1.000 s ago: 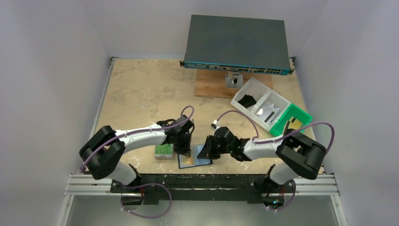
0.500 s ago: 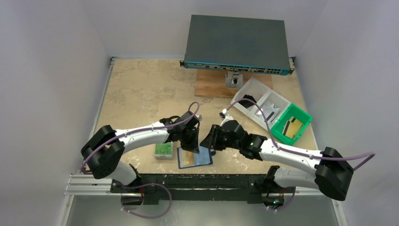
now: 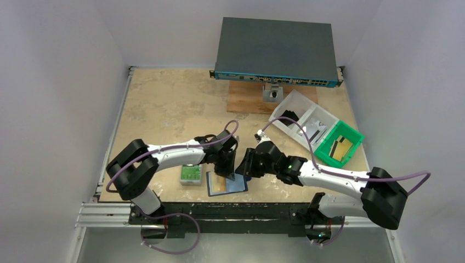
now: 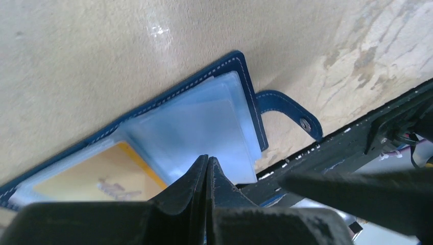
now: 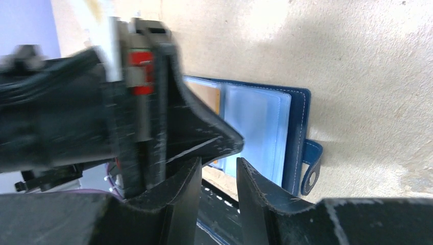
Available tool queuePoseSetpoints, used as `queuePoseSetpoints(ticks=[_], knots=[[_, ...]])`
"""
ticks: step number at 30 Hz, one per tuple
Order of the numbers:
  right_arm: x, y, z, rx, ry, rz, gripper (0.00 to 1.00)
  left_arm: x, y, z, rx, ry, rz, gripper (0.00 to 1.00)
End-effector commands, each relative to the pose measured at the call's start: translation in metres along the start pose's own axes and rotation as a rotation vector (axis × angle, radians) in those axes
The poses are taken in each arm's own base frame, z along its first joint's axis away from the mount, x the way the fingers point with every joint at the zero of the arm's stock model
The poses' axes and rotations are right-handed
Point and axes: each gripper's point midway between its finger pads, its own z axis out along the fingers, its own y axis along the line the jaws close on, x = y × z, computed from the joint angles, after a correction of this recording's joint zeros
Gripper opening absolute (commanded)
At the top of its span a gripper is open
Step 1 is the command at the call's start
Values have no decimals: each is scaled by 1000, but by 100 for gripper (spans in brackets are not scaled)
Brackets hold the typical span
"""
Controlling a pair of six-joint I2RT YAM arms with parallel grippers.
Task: Take the credit cards out of the card holder
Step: Remove the credit card from the card holder.
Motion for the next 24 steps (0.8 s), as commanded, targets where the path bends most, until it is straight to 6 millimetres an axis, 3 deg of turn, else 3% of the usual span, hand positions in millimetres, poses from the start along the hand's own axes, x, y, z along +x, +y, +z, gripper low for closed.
queuePoseSetpoints(ticks=[1,8,14,24], knots=[[4,10,9,-34,32,-24,32,-17,-6,-39,1,-107,22,0],[14,31,26,-94,87,-47,32,-11,36,-68,-39,-163,-50,0],[24,38,43,-116,139,-59,32,4,60,-62,-85,-138,-77,0],[40,27,62,-103,194,-48,31,9,81,-54,-165,-152,-105,0]])
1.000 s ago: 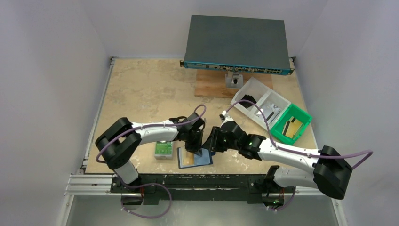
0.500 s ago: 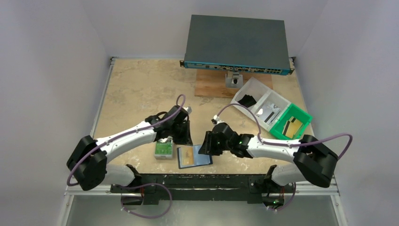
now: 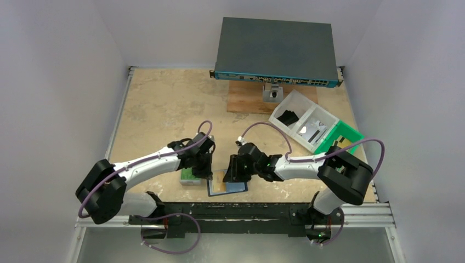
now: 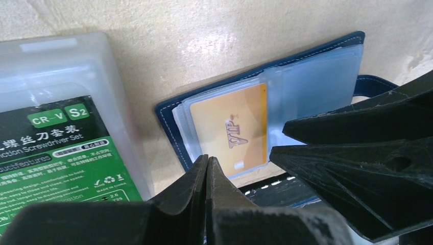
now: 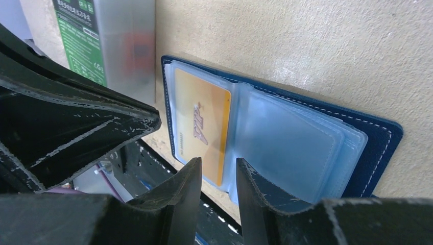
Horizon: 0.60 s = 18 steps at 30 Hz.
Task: Take the credit cards out of the card holder
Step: Remove the credit card from the card holder.
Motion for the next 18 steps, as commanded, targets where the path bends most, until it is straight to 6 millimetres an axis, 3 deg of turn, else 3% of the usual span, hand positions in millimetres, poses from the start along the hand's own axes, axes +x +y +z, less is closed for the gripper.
queuePoseSetpoints(ticks=[1,18], knots=[[-7,23,3,-80,-16,-23,31,-4,5,4,-14,-29,-7,0],[14,0,14,-80,37,32,30,9,0,31,8,40,-28,0]])
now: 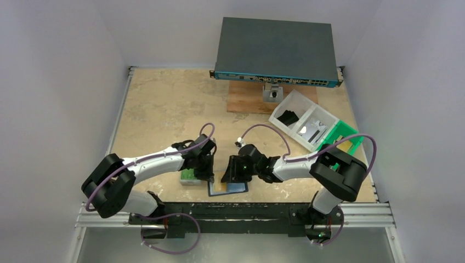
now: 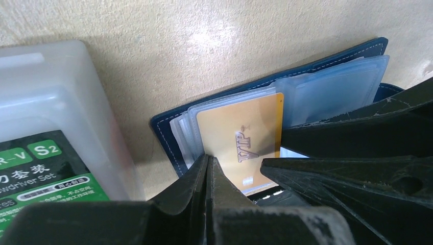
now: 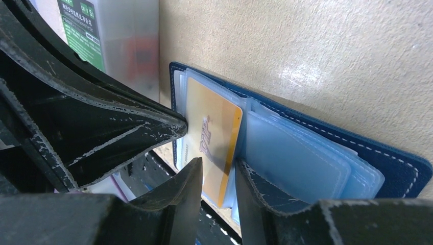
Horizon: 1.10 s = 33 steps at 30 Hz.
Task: Take the credit cards out of the card holder
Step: Remove the credit card from the card holder.
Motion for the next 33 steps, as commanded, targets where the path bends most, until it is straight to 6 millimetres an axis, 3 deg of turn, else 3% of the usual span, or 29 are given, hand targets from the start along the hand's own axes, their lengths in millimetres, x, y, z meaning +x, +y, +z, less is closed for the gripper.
queuePoseSetpoints(ticks=[1,7,20,33], knots=[[11,0,0,-42,29,19,30,3,-4,11,1,10,-6,0],[15,1,-2,-100,38,52,30,9,-10,18,-4,31,-6,0],[0,7,-33,-303,-59,151,28,18,18,25,-125,48,-75,0],[-1,7,-34,-372,-63,207,14,21,19,26,-129,59,-85,0]])
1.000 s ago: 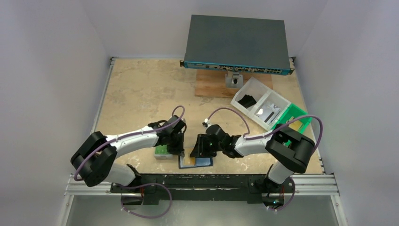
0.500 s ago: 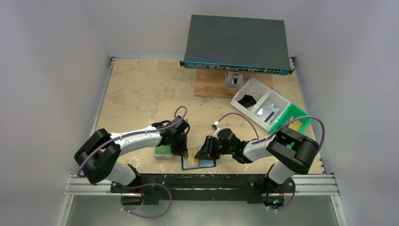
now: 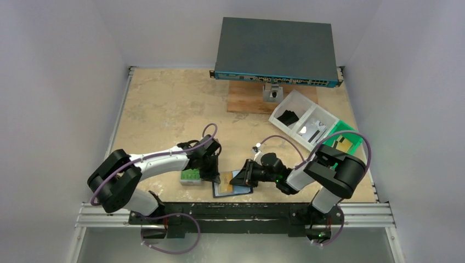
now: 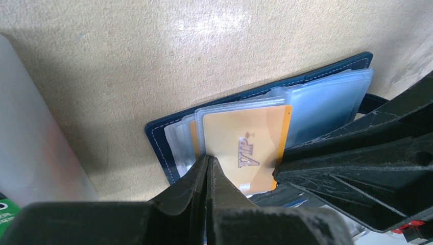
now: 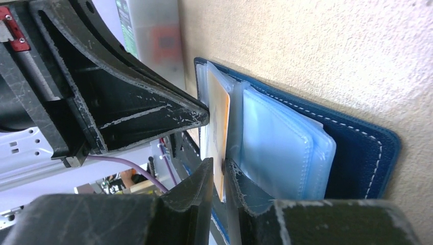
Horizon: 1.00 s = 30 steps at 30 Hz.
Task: Take the credit cards out of the card holder
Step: Remove the credit card from the card holder.
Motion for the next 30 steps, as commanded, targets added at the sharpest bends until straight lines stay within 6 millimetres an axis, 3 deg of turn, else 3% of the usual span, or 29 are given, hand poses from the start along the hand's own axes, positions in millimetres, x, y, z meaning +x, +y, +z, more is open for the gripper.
queuePoseSetpoints(ticks=[1,6,18,27,30], knots=[[-2,21,1,-97,-1,-1,13,15,42,16,-158,27,-5,0],[-3,9,1,-73,-16,30,0,14,44,16,-168,29,-7,0],[-12,-15,-12,58,-80,9,0,12,53,14,-212,26,-16,0],[-15,-14,-17,91,-96,-41,0,10,50,14,-203,26,-14,0],[-16,-9,-12,72,-79,-53,10,9,47,15,-190,31,-8,0]])
